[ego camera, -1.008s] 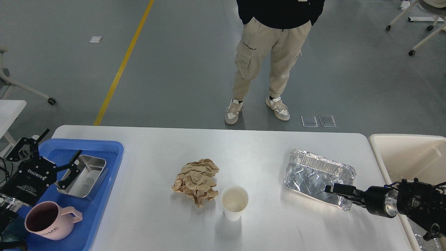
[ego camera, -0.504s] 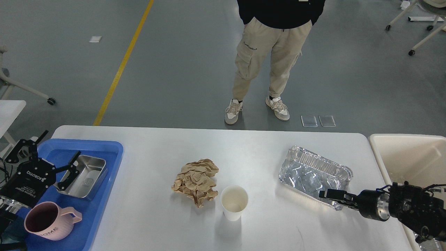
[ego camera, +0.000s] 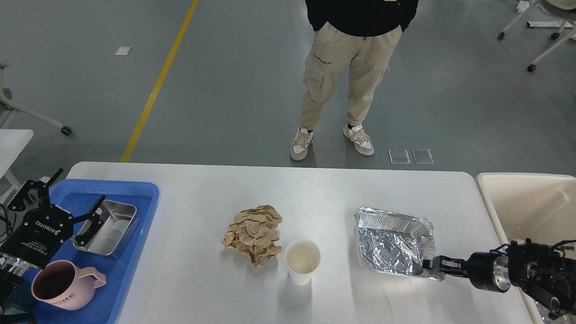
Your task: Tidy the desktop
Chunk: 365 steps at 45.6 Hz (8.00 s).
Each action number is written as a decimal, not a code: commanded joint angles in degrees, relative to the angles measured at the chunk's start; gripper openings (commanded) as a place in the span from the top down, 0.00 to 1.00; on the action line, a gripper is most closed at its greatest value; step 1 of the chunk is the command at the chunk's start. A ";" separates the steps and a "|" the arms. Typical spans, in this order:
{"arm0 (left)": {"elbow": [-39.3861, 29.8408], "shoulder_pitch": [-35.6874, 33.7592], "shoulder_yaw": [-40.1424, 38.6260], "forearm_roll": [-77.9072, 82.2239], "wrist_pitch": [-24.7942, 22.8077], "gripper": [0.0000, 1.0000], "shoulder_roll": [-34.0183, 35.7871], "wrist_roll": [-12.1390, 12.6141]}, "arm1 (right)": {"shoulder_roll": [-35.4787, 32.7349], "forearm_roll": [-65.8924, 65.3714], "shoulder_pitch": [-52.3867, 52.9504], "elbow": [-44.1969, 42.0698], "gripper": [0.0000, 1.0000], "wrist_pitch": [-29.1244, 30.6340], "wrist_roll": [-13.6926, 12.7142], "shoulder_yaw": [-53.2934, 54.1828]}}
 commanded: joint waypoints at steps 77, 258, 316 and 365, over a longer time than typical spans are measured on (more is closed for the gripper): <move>0.02 -2.54 1.06 1.07 0.00 0.03 0.35 0.53 | -14.75 7.04 43.52 33.04 1.00 19.43 -32.43 -13.74; -30.74 -49.03 58.44 87.38 15.54 0.03 4.85 -9.31 | -17.30 10.03 43.08 41.92 1.00 18.81 -31.64 -5.30; -10.79 -45.87 70.32 96.08 29.69 0.09 -18.54 -12.12 | -18.27 10.38 42.02 42.36 1.00 18.63 -31.46 -3.37; -0.42 -51.32 77.78 87.73 28.72 0.09 -29.79 -18.18 | -19.41 10.38 41.23 42.18 1.00 18.63 -31.37 -2.40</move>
